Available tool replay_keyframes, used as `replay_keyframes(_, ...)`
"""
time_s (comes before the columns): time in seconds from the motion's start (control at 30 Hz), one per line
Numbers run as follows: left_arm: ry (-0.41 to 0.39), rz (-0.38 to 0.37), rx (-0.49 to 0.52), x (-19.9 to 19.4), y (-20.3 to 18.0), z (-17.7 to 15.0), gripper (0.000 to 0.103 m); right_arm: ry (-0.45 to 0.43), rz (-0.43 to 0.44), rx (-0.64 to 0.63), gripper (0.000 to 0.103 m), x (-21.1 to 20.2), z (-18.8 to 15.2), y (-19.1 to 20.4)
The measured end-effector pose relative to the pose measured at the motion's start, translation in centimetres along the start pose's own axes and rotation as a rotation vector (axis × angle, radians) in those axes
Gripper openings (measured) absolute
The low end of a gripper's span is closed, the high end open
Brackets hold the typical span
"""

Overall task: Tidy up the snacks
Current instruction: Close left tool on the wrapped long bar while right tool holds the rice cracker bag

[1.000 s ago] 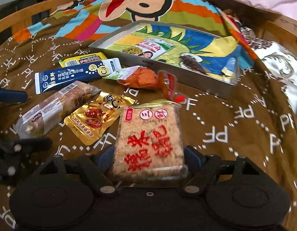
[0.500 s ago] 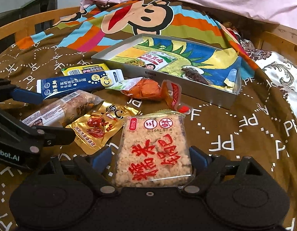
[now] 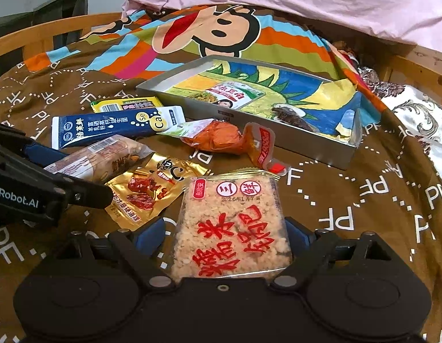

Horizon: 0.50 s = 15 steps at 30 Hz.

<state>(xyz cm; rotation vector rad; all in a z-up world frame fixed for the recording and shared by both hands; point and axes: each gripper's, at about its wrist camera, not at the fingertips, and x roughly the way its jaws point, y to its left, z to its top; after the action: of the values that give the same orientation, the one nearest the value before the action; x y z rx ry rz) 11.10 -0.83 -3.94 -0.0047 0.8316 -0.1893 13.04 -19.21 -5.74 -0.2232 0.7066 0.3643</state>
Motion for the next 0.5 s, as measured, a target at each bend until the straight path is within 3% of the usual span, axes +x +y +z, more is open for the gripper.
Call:
replay_keyframes(0.23,0.001,0.015,0.048,-0.04,-0.72,-0.18,0.064,-0.003,-0.014,-0.015,0.087,0.07,-0.2,0.34)
replay_keyframes(0.4,0.023,0.044,0.043,0.43,-0.46,-0.16,0.05,-0.003,-0.016,-0.016,0.085,0.08,-0.21,0.36)
replay_keyframes(0.5,0.032,0.044,0.031,0.58,-0.2,-0.21,0.049,-0.004,-0.017,-0.017,0.084,0.08,-0.24,0.39)
